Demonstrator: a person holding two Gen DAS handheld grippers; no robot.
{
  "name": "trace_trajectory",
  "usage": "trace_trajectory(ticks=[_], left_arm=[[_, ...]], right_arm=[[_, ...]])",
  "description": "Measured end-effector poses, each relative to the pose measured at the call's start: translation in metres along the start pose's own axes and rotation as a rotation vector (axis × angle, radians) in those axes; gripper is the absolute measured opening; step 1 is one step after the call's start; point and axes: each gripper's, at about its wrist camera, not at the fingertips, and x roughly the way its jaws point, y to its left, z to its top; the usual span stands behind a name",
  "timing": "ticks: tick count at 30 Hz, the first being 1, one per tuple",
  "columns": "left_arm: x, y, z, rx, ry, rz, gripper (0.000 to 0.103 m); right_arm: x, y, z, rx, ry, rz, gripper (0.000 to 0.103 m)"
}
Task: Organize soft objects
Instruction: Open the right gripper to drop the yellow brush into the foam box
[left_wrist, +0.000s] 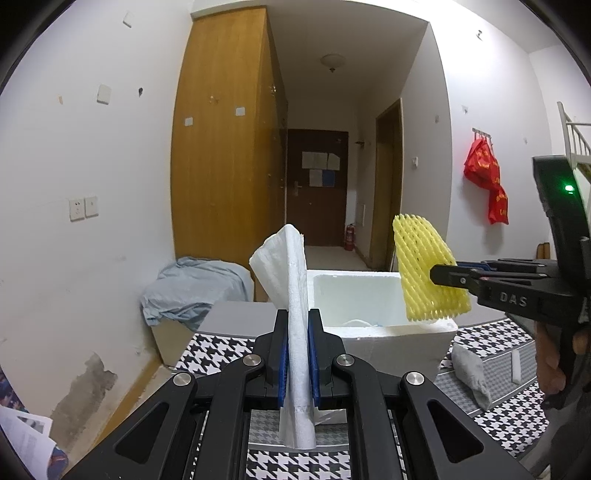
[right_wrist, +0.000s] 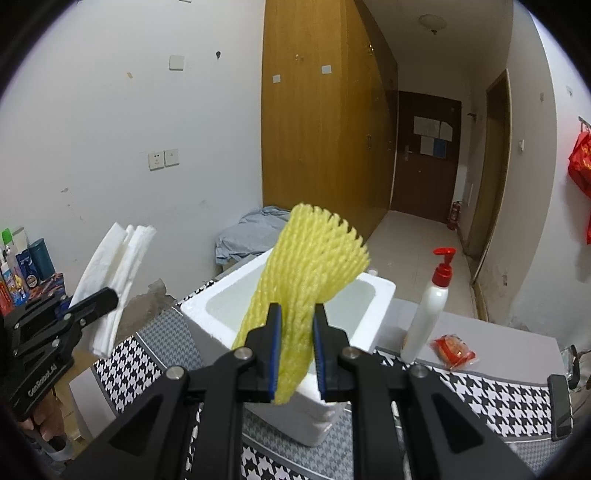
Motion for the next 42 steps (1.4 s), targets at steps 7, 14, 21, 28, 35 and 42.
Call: trace_trajectory(ticks=[7, 14, 21, 28, 35, 42], left_arm=[[-0.004, 0.005, -0.003, -0.006, -0.001, 0.021, 0.010], [-0.008, 0.008, -0.004, -0.012, -0.001, 0.035, 0.010], [-0.009, 0.010, -0.002, -0.022, -0.007, 0.043, 0.010], [-0.011, 0.009, -0.002, -0.018, -0.015, 0.043, 0.010], [-0.006, 0.009, 0.002, -0.018, -0.011, 0.031, 0.010], [0.000, 0.008, 0.006, -0.022, -0.008, -0.010, 0.010]], right_arm=[[0.025, -0.003, 0.007, 0.012, 0.032, -0.013, 0.019], [0.048, -0.009, 0.011, 0.051, 0.076, 0.012, 0.019], [0.058, -0.007, 0.011, 0.035, 0.082, 0.016, 0.020], [0.060, -0.011, 0.008, 0.054, 0.096, 0.026, 0.055], [0.049, -0.010, 0.009, 0.041, 0.092, 0.025, 0.063], [0.030, -0.011, 0.007, 0.023, 0.051, -0.001, 0.075]])
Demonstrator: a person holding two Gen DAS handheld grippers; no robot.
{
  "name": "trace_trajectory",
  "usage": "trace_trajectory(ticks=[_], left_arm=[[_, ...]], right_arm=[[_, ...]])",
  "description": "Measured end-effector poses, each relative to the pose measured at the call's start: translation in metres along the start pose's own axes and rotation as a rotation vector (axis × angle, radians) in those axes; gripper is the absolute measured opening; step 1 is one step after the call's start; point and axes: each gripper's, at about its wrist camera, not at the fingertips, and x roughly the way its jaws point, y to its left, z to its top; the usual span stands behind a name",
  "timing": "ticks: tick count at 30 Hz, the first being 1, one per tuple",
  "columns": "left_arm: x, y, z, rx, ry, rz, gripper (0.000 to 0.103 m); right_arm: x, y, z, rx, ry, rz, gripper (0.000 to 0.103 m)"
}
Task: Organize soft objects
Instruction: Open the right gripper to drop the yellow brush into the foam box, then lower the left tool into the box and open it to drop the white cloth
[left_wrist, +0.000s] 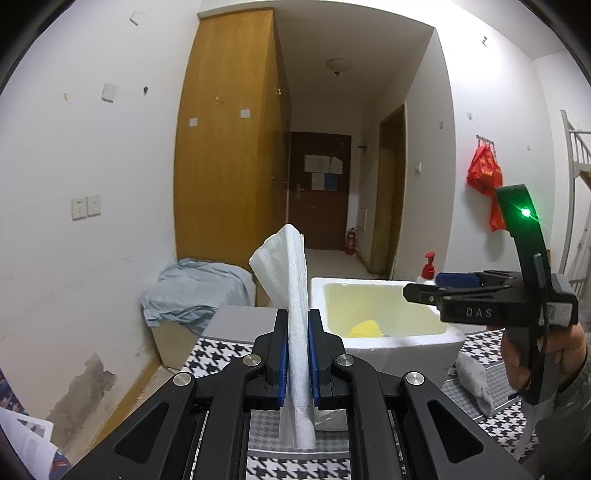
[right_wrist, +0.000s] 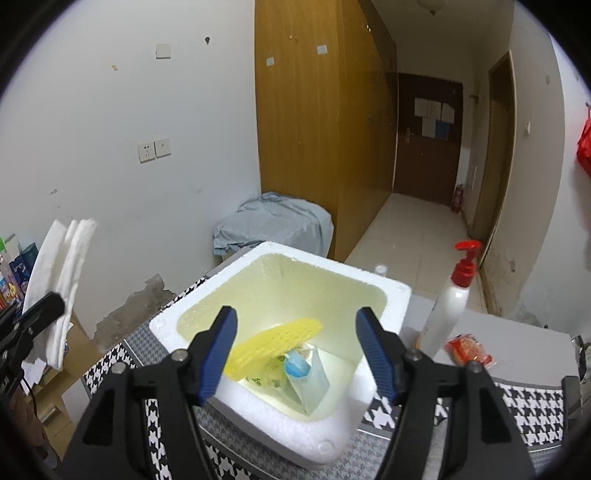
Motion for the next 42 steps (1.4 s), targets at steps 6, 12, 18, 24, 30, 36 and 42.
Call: trace_trajectory(ticks=[6, 12, 18, 24, 30, 36, 42], left_arm=[[0.010, -0.008, 0.006, 0.014, 0.004, -0.029, 0.010], [0.018, -0.014, 0.011, 0.024, 0.008, -0.049, 0.010], [0.025, -0.022, 0.017, 0.035, 0.012, -0.065, 0.010], [0.034, -0.031, 0.025, 0.046, 0.016, -0.093, 0.010], [0.044, -0.043, 0.032, 0.066, 0.026, -0.124, 0.010], [0.057, -0.055, 0.035, 0.073, 0.051, -0.159, 0.010], [0.072, -0.065, 0.038, 0.085, 0.074, -0.175, 0.010]], right_arm=[[-0.010, -0.009, -0.001, 0.026, -0.018, -0.003, 0.097], [-0.018, -0.012, -0.004, 0.038, -0.031, -0.011, 0.102], [-0.028, -0.009, -0.012, 0.012, -0.034, -0.025, 0.103], [-0.050, -0.009, -0.026, -0.007, -0.070, -0.038, 0.103], [-0.065, -0.018, -0.036, 0.004, -0.084, -0.027, 0.103], [-0.077, -0.025, -0.050, 0.001, -0.098, -0.041, 0.103], [-0.087, -0.034, -0.063, 0.003, -0.116, -0.067, 0.103]])
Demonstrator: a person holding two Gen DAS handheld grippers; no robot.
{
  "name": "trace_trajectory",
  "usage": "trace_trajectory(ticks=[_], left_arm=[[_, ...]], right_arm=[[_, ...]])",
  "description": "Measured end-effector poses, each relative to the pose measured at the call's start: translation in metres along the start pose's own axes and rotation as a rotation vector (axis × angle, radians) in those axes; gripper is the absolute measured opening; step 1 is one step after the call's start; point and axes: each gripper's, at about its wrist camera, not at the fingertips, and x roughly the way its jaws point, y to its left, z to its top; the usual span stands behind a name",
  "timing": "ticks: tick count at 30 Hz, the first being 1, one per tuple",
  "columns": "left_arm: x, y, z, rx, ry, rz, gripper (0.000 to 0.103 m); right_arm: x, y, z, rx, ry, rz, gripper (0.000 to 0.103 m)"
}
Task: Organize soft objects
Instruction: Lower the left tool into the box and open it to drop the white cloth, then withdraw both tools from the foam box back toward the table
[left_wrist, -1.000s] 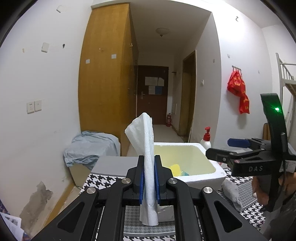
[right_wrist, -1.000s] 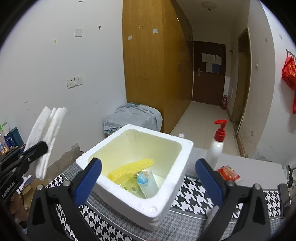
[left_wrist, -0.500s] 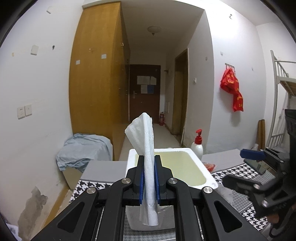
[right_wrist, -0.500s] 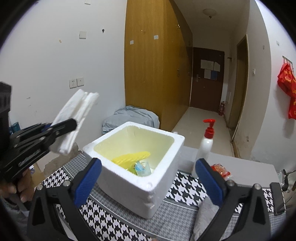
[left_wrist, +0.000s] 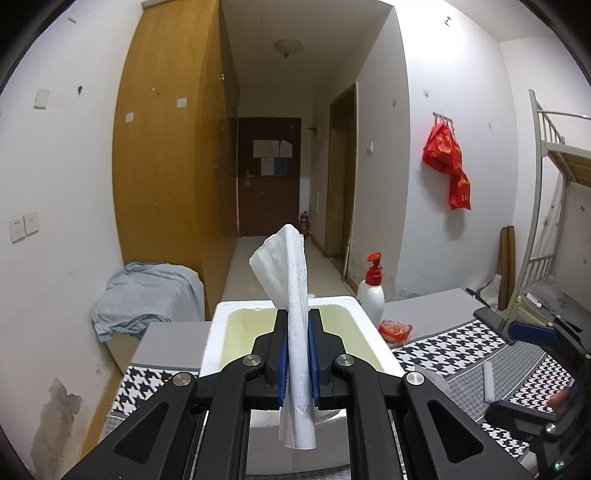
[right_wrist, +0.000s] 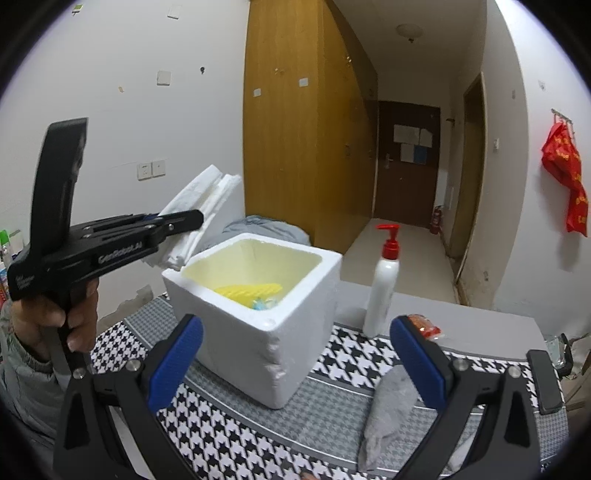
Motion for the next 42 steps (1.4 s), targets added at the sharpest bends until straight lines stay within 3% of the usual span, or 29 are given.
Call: trace_trajectory(ticks=[17, 20, 22, 26, 28, 42], left_arm=[[0.037, -0.006, 0.002, 0.013, 0.057, -0.025, 0.013], [0.040, -0.006, 0.004, 0.017, 0.060, -0.013, 0.033], [0.038, -0.006, 0.002, 0.018, 0.054, -0.020, 0.060], [0.033, -0.007, 0.000, 0.016, 0.030, 0.002, 0.077], [0.031, -0.007, -0.001, 0.016, 0.021, 0.008, 0.094], [-0.009, -0.017, -0.011, -0.007, -0.054, -0.056, 0.102]], right_arm=[[-0.016, -0.037, -0.020, 0.089, 0.012, -0.058, 0.102], [-0.018, -0.041, -0.023, 0.102, 0.012, -0.063, 0.102], [-0.021, -0.041, -0.025, 0.106, 0.010, -0.065, 0.102], [-0.025, -0.043, -0.027, 0.112, 0.006, -0.071, 0.102], [-0.026, -0.043, -0.028, 0.117, 0.004, -0.071, 0.102], [-0.050, -0.044, -0.038, 0.142, -0.029, -0.098, 0.103]])
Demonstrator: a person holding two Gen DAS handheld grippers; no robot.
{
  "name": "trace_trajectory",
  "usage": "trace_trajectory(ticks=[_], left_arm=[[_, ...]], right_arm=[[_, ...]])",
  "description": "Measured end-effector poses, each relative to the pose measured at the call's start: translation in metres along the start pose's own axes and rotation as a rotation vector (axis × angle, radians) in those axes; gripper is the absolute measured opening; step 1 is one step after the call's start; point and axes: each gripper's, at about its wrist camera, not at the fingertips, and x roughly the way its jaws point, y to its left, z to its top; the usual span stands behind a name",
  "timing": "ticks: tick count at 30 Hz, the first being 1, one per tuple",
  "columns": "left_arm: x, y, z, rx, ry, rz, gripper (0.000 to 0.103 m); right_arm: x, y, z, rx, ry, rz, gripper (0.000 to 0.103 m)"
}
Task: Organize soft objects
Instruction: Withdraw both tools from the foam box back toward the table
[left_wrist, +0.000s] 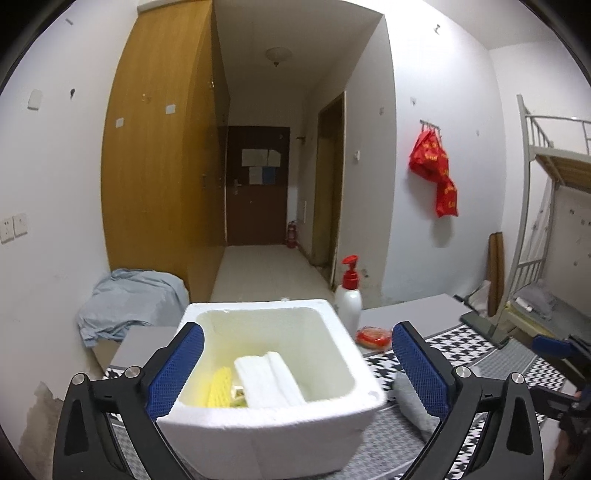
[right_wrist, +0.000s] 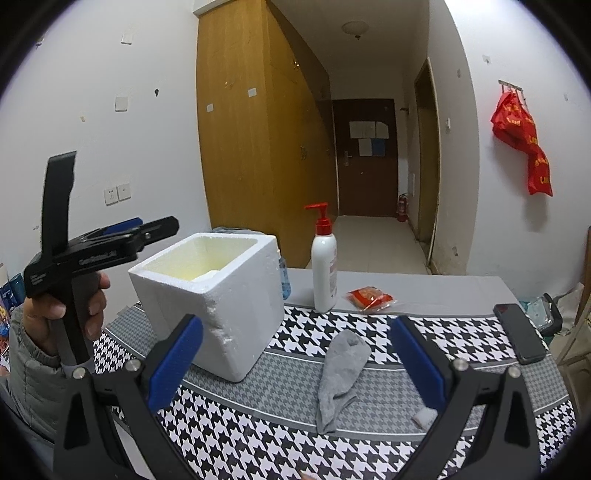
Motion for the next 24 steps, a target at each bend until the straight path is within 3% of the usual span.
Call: trace_trajectory(ticks=[12, 24], left_arm=[[-0.035, -0.024, -0.009, 0.000, -0.038, -0.076, 0.102], [-0.063, -0.032, -0.020, 0.008, -0.077, -0.059, 0.102]], right_arm=[[-0.014, -0.003, -0.006, 0.012, -0.008, -0.025, 0.103], [-0.030, -0.003, -0.016, 0.020, -0.013, -0.056, 0.102]])
